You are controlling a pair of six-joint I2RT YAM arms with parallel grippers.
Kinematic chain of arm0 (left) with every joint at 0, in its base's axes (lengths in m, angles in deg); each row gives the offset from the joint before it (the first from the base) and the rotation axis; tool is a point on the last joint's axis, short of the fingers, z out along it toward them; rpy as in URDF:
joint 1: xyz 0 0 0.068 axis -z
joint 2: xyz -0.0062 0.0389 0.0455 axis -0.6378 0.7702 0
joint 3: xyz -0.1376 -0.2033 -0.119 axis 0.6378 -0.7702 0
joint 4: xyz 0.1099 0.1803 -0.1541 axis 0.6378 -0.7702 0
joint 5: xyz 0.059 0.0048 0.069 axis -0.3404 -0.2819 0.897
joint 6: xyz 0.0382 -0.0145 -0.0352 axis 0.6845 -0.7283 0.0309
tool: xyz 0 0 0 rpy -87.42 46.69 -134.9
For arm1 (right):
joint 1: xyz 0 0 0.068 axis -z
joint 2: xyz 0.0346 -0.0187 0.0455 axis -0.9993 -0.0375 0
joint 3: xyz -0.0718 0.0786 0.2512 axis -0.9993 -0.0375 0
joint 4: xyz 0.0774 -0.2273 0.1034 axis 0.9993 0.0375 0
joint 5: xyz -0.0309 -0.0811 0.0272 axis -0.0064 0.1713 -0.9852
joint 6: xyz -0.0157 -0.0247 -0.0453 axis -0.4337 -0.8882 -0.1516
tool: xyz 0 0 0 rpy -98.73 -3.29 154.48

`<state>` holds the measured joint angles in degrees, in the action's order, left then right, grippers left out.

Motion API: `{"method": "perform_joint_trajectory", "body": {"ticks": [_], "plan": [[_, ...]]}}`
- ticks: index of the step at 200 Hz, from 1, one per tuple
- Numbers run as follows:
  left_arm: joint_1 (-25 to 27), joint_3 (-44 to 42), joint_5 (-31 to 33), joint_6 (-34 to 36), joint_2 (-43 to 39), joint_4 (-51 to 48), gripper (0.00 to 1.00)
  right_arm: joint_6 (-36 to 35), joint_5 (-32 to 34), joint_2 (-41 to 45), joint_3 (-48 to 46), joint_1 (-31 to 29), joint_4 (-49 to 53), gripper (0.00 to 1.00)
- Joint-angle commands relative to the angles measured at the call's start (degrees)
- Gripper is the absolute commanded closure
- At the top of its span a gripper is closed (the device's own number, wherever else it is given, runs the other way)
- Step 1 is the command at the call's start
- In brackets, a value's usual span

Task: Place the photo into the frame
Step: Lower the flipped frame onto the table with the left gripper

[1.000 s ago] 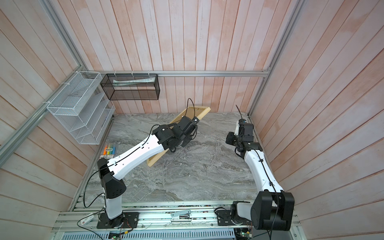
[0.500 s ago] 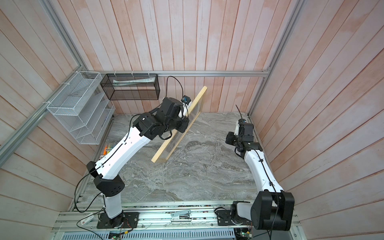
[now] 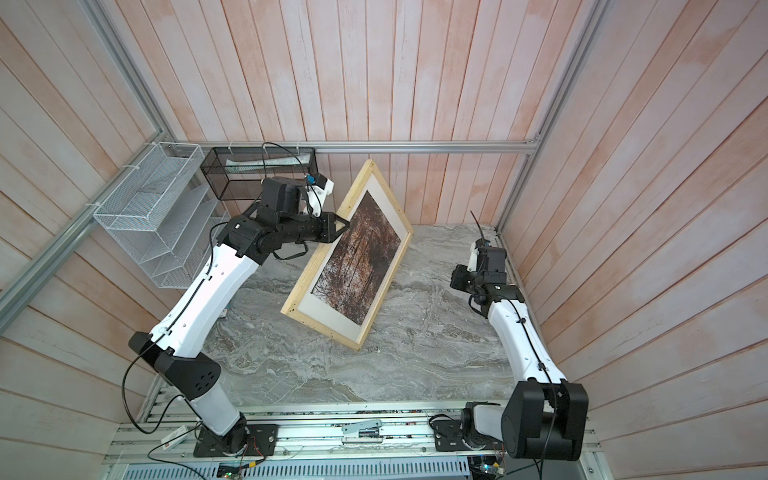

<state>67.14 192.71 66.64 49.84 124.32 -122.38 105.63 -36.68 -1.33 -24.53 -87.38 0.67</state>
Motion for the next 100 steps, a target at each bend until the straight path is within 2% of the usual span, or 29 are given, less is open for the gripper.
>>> {"method": "perform_joint_trajectory", "body": {"ticks": [1,29,55,100], "plan": [[-3.6,-5.21,-12.26,-8.33,-5.25,19.22,1.0,0.38,-0.98,-0.51,-0.65,0.1,-0.6,0.66],[-7.53,-13.76,-16.2,-12.64,-7.37,26.7,1.0,0.36,-0.98,-0.6,-1.02,0.23,-0.6,0.66],[-11.4,-24.61,-20.51,-20.1,-9.51,37.23,1.0,0.45,-1.07,-0.84,-1.33,0.23,-0.69,0.66],[-13.94,-42.01,-23.27,-32.68,-11.6,54.74,1.0,0.67,-1.67,-1.3,-1.39,0.23,-0.78,0.66]]}}
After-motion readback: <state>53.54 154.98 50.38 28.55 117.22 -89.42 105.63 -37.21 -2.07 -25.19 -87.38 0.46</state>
